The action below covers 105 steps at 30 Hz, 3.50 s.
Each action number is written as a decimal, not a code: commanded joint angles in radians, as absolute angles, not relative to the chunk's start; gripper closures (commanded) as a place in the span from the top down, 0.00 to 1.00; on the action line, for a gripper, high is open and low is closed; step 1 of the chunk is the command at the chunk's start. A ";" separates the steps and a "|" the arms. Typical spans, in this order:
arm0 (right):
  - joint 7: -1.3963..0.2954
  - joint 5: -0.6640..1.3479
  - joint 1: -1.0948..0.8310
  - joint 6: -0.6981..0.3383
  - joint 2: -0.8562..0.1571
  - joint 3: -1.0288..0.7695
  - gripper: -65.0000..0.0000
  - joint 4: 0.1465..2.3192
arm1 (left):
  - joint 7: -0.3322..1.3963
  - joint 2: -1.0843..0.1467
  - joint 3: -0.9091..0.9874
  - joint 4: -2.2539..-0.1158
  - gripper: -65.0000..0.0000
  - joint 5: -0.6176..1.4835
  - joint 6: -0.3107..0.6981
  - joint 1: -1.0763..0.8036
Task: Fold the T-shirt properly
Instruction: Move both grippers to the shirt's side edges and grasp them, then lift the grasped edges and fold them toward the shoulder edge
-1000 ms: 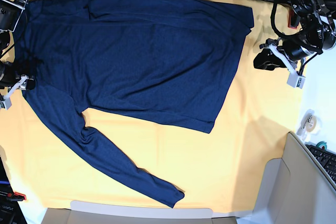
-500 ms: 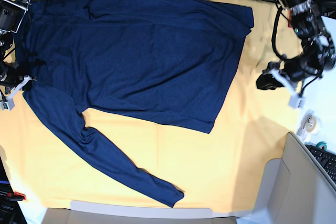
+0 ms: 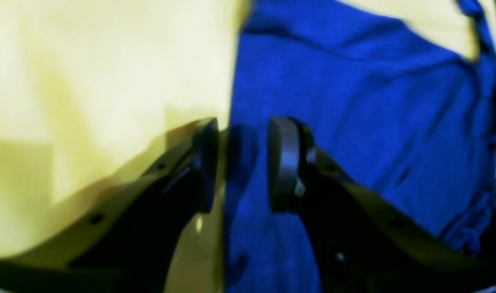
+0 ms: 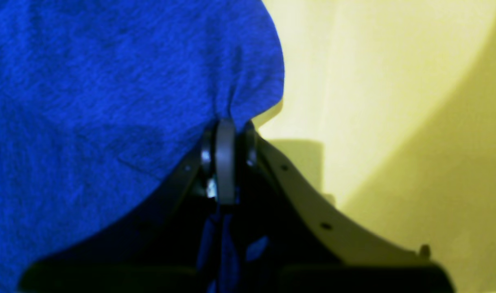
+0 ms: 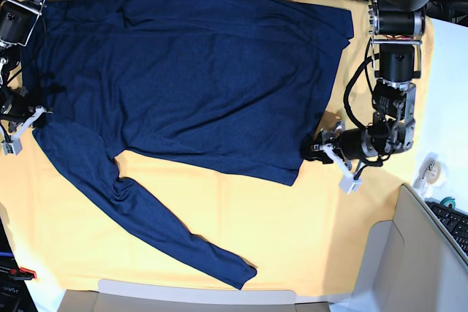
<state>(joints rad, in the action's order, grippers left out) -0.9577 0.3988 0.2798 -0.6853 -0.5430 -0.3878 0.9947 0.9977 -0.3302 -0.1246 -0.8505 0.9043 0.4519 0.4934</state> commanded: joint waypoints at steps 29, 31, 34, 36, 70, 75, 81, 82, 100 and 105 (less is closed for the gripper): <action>-0.974 0.404 0.288 -0.698 -0.532 -0.386 0.00 1.000 | 0.881 -0.268 -0.243 -0.722 0.02 0.905 0.455 0.570; -0.974 0.407 0.289 -0.698 -0.529 -0.386 0.00 1.001 | 0.883 -0.269 -0.242 -0.727 0.01 0.905 0.455 0.570; -0.974 0.407 0.292 -0.698 -0.526 -0.387 0.00 1.001 | 0.889 -0.289 -0.236 -0.814 0.01 0.909 0.455 0.564; -0.974 0.407 0.294 -0.698 -0.529 -0.387 0.00 1.007 | 0.934 -0.321 -0.229 -0.905 0.01 0.912 0.455 0.533; -0.983 0.400 -0.021 -0.698 -0.524 -0.576 0.00 1.363 | 1.283 -0.346 0.259 -1.913 0.00 0.905 0.455 -0.191; -0.983 0.400 -0.021 -0.698 -0.524 -0.573 0.00 1.362 | 1.291 -0.349 0.254 -1.911 0.02 0.905 0.455 -0.191; -0.983 0.400 -0.021 -0.698 -0.515 -0.573 0.15 1.360 | 1.294 -0.349 0.252 -1.910 0.29 0.905 0.455 -0.189; -0.983 0.400 -0.021 -0.698 -0.510 -0.573 0.21 1.360 | 1.294 -0.349 0.254 -1.910 0.30 0.905 0.455 -0.191; -0.981 0.398 0.048 -0.698 -0.539 -0.713 0.53 1.399 | 1.294 -0.346 0.255 -1.911 0.30 0.905 0.453 -0.193; -0.981 0.398 0.131 -0.698 -0.509 -0.719 0.53 1.386 | 1.294 -0.344 0.249 -1.911 0.30 0.905 0.453 -0.193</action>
